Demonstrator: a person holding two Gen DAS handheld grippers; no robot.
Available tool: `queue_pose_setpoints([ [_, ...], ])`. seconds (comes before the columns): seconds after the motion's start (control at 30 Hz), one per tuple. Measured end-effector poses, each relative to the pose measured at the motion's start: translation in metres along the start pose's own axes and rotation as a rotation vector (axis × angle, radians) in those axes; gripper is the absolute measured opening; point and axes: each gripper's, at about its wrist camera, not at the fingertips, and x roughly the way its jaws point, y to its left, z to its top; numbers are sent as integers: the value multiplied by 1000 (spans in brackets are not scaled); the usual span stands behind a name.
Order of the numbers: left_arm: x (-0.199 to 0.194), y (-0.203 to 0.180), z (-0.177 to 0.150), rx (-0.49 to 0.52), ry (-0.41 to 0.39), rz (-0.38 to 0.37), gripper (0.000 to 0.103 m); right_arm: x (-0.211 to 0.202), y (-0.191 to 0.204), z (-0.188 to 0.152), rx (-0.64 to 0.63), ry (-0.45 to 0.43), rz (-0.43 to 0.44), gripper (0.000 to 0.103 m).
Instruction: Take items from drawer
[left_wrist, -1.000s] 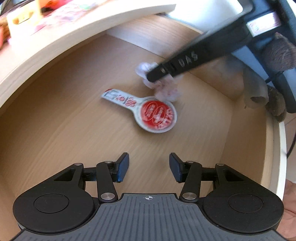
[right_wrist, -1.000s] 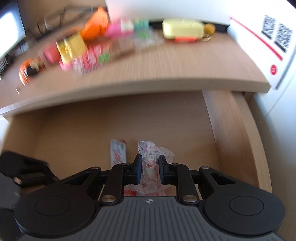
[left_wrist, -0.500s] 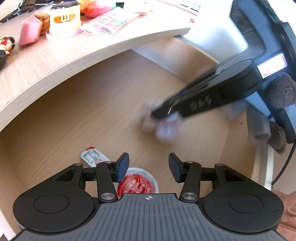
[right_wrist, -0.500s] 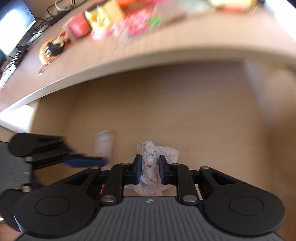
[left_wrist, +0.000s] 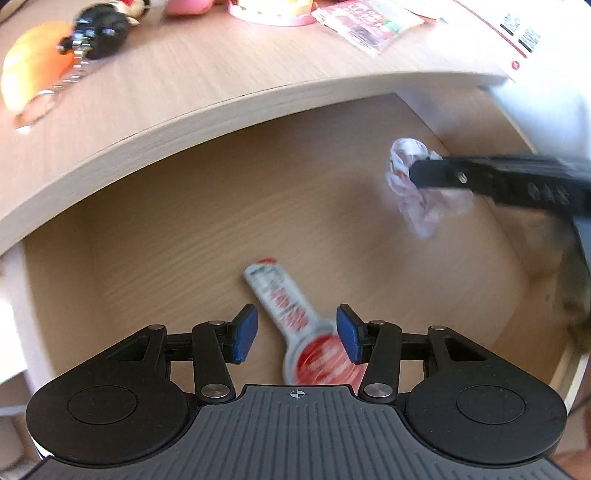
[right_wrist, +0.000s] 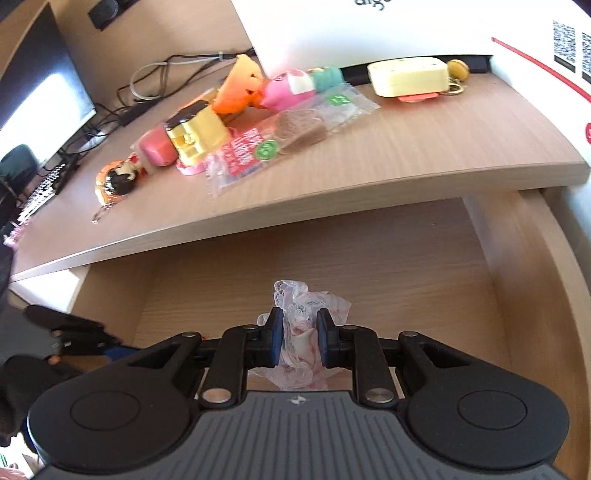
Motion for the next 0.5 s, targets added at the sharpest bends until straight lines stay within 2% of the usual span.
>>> queue_pose_setpoints([
  [0.1,8,-8,0,34,34,20,53,-5,-2,-2,-2,-21,18,19],
  [0.17,18,-27,3,108,30,33,53,-8,-4,-1,6,-20,28,19],
  [0.2,23,-37,3,151,26,38,51,-9,-4,-2,10,-17,31,19],
  [0.3,26,-58,-8,297,-9,98,30,-8,-4,-1,11,-16,34,19],
  [0.33,24,-60,-12,321,-15,107,27,-8,-4,-1,12,-14,34,19],
  [0.5,17,-65,-21,324,11,109,27,-8,-4,0,6,1,-15,19],
])
